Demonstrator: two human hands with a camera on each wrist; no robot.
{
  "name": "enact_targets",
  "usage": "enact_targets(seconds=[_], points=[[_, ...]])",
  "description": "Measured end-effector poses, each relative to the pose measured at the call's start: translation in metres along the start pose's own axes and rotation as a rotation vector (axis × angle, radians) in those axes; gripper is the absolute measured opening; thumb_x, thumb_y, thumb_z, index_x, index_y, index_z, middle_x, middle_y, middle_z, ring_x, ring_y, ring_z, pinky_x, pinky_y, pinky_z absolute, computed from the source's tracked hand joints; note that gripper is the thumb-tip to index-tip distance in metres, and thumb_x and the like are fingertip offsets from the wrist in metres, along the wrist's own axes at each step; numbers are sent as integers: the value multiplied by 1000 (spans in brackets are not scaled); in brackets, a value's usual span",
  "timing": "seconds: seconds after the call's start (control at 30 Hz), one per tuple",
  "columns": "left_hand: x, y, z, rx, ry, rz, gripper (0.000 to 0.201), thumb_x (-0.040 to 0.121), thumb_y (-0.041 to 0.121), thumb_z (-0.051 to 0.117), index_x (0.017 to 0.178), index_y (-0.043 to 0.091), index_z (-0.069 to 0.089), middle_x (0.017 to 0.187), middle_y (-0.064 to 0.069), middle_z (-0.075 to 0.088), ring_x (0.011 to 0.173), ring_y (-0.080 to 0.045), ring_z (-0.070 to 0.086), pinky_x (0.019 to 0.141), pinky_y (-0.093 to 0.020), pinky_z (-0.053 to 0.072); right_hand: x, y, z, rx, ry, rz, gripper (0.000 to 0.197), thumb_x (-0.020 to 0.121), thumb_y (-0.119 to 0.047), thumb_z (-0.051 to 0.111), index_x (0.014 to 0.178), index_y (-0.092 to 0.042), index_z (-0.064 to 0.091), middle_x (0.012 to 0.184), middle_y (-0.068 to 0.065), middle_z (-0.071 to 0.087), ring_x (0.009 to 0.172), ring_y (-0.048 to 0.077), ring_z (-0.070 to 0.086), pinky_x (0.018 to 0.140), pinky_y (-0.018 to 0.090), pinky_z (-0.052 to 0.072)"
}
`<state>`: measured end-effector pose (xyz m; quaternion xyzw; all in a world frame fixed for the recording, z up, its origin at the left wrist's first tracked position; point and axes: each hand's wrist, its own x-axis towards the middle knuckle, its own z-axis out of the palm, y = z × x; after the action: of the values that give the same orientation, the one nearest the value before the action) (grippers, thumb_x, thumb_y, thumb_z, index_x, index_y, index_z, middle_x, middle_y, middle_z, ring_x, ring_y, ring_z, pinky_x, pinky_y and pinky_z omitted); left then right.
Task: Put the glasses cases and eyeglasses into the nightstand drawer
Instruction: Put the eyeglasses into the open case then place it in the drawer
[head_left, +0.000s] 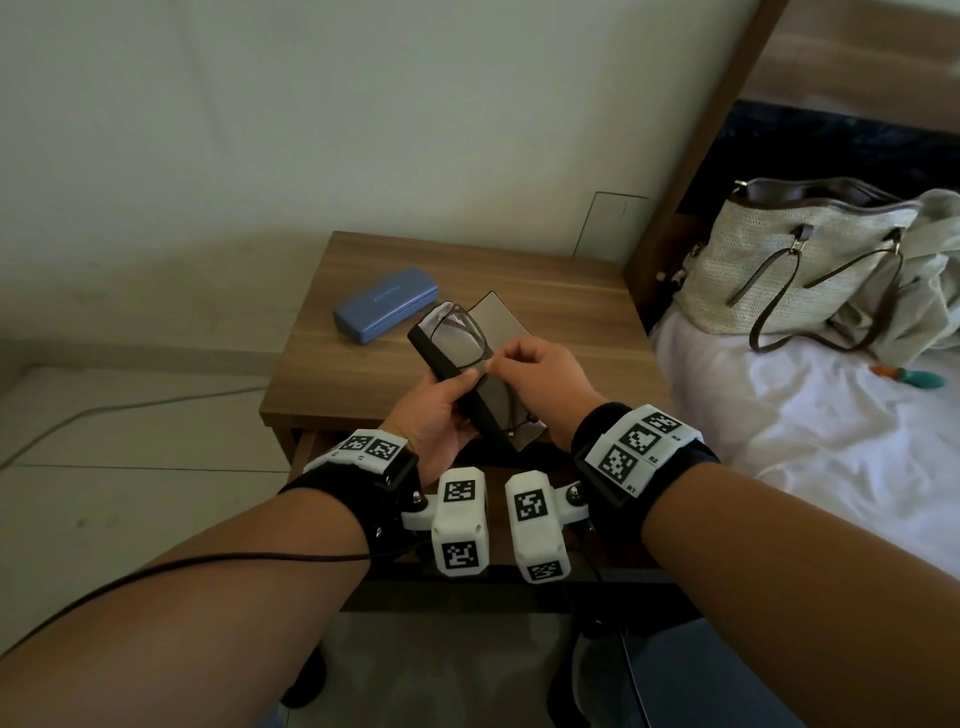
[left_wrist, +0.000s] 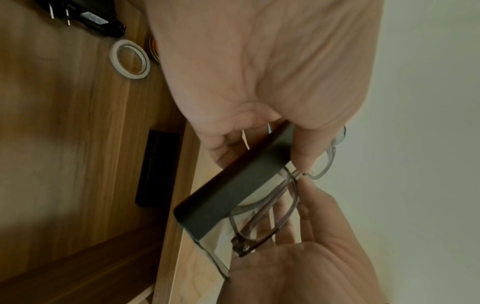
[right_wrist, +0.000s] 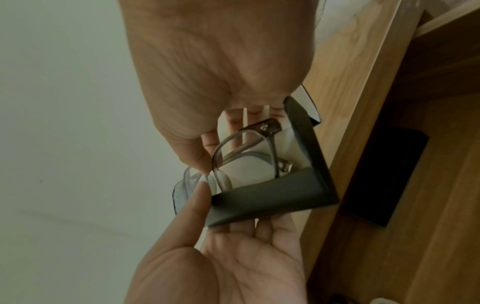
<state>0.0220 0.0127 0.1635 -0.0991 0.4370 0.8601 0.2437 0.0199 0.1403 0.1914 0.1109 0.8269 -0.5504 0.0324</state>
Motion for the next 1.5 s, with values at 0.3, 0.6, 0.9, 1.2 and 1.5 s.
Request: enact_targets(seconds=[0.3,0.6,0.9,1.2,1.5], points=[[-1,-1,-3,-2,-7,3,30,98,11,46,127,14,51,111,-9,66,103,-25,62,79,-37,53,-4,1,-1,-61,-51,-17,5,84,-25,66,80,-22,65,81,-2,65,76,15,62,73,34,56],[3,-1,-8,-42,62,-23,38,97,12,47,134,13,49,119,-13,64,106,-28,61,81,-41,53,0,-7,-20,-267,187,-180,13,91,-32,54,94,-23,64,90,-7,62,78,5,56,68,19,46],[5,1,-12,-44,61,-58,40,96,19,47,136,10,49,127,-14,64,115,-31,61,86,-42,53,-4,-8,-33,-297,26,124,47,98,-43,41,119,-6,60,117,17,64,100,28,62,86,40,51],[8,1,-18,-49,109,-105,37,98,21,47,132,6,53,126,-15,65,116,-30,61,89,-42,52,-4,-10,-27,-33,-96,332,33,98,-44,38,102,-16,55,100,10,61,91,27,62,87,46,56],[10,-2,-21,-47,165,-124,38,96,21,50,132,9,51,123,-14,66,112,-30,63,77,-42,55,0,-9,-31,302,-293,411,20,100,-28,41,107,-24,59,93,8,62,81,22,60,66,36,52]])
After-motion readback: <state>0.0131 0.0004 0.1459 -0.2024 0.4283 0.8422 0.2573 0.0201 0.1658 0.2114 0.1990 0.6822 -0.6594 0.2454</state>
